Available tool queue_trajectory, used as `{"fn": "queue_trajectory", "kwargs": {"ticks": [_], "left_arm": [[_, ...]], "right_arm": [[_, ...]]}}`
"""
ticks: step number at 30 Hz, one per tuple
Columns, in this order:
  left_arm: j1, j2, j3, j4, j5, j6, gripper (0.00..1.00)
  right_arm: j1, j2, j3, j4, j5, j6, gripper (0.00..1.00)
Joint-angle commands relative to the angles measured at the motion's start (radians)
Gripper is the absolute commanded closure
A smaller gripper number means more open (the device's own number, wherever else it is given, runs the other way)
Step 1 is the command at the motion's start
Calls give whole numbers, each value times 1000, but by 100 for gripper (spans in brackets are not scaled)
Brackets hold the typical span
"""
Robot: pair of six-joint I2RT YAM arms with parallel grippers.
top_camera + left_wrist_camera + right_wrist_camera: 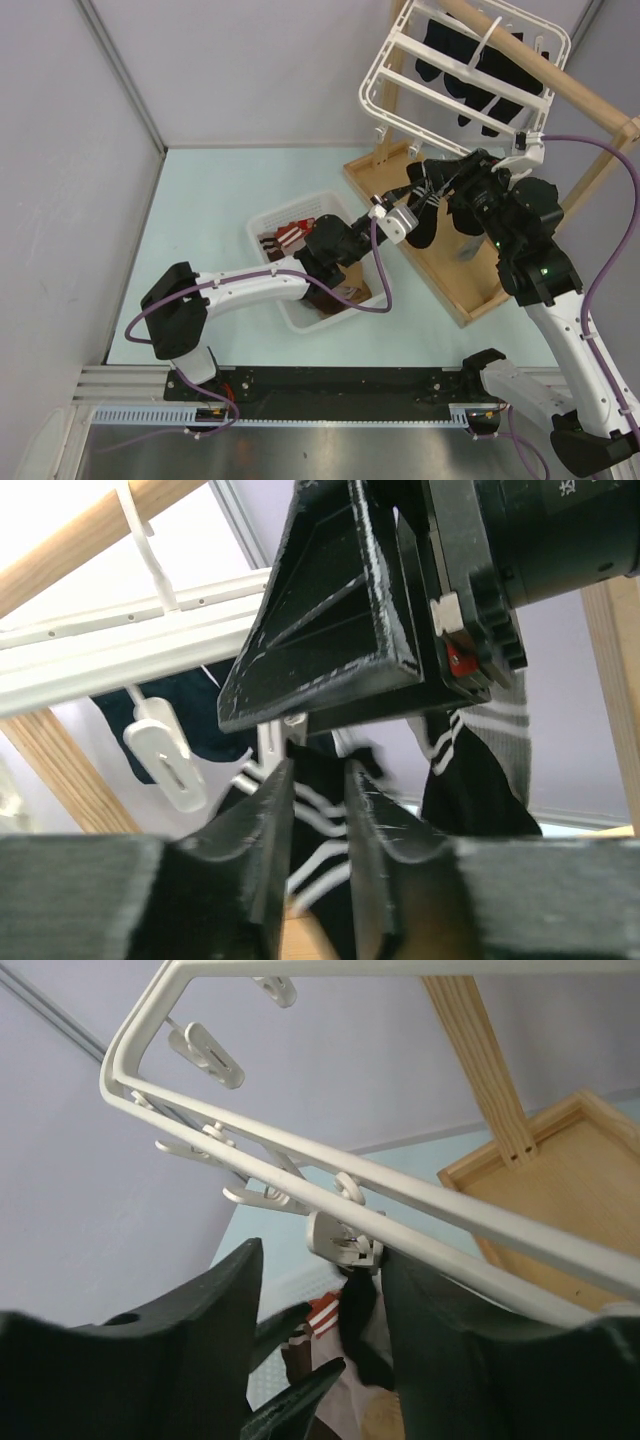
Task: Clip the socks to the hanger
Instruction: Clamp the sock onto the hanger.
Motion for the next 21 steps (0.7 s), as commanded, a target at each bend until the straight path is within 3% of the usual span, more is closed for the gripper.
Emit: {"fn": "queue_trajectory", "kwargs": {"ticks": [1, 5, 14, 21], "left_arm": [[-8, -7, 37, 20, -8, 9, 59], [-6, -30, 3, 35, -21, 0, 49], [-5, -39, -50, 125, -152, -45, 15], [-3, 5, 22, 118, -294, -88, 12]], "right_arm": [[5, -15, 9, -3, 23, -16, 40], [8, -22, 9, -6, 37, -22, 36], [7, -39, 9, -14, 75, -56, 34], [7, -54, 9, -26, 103, -76, 32]]}}
